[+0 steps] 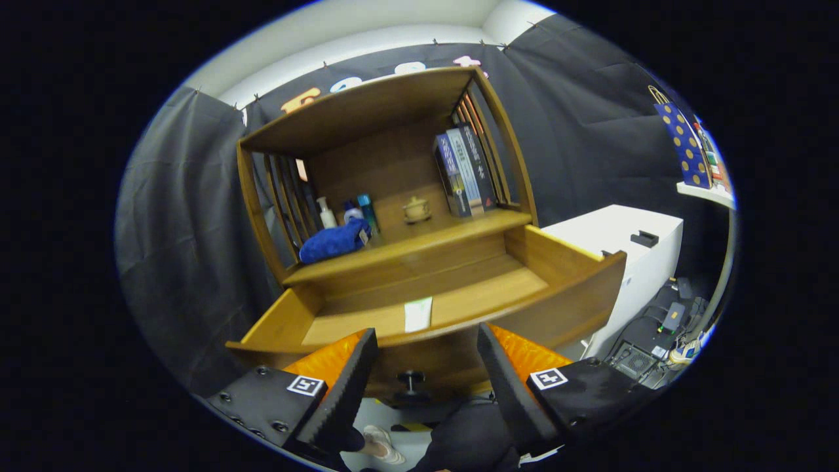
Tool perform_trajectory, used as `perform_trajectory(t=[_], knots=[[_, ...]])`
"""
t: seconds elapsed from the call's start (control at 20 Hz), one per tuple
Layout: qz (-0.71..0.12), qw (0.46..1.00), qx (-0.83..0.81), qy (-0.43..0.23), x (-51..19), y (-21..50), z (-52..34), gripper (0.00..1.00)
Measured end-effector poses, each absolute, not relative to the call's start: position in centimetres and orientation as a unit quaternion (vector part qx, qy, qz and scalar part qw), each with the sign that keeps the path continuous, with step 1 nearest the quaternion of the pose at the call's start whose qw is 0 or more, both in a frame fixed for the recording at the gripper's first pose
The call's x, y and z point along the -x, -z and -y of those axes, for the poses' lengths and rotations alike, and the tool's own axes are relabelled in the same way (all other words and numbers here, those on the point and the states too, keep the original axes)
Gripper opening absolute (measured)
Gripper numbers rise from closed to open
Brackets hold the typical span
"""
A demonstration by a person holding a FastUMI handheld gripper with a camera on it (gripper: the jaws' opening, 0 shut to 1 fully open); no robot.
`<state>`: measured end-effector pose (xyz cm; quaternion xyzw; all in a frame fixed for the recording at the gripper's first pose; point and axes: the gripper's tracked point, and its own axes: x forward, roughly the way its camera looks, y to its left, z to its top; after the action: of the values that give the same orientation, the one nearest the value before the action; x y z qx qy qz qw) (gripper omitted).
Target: Pull open the drawer, take out the items inside it, and place them on the countertop above the cabinet.
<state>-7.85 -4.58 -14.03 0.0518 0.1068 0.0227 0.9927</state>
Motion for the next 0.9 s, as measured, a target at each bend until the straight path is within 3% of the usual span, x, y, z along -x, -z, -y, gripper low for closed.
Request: perform_trajectory(t=[0.35,0.65,0.9], knots=[[-0.147,0.989,-0.008,-0.021,-0.3,11.8,2.7,0.98],[-0.316,0.946,0.05,-0.048,-5.8,19.5,-0.3,0.99],[-0.419,0.905,0.072,-0.033,-8.0,25.4,-0.5,0.99]])
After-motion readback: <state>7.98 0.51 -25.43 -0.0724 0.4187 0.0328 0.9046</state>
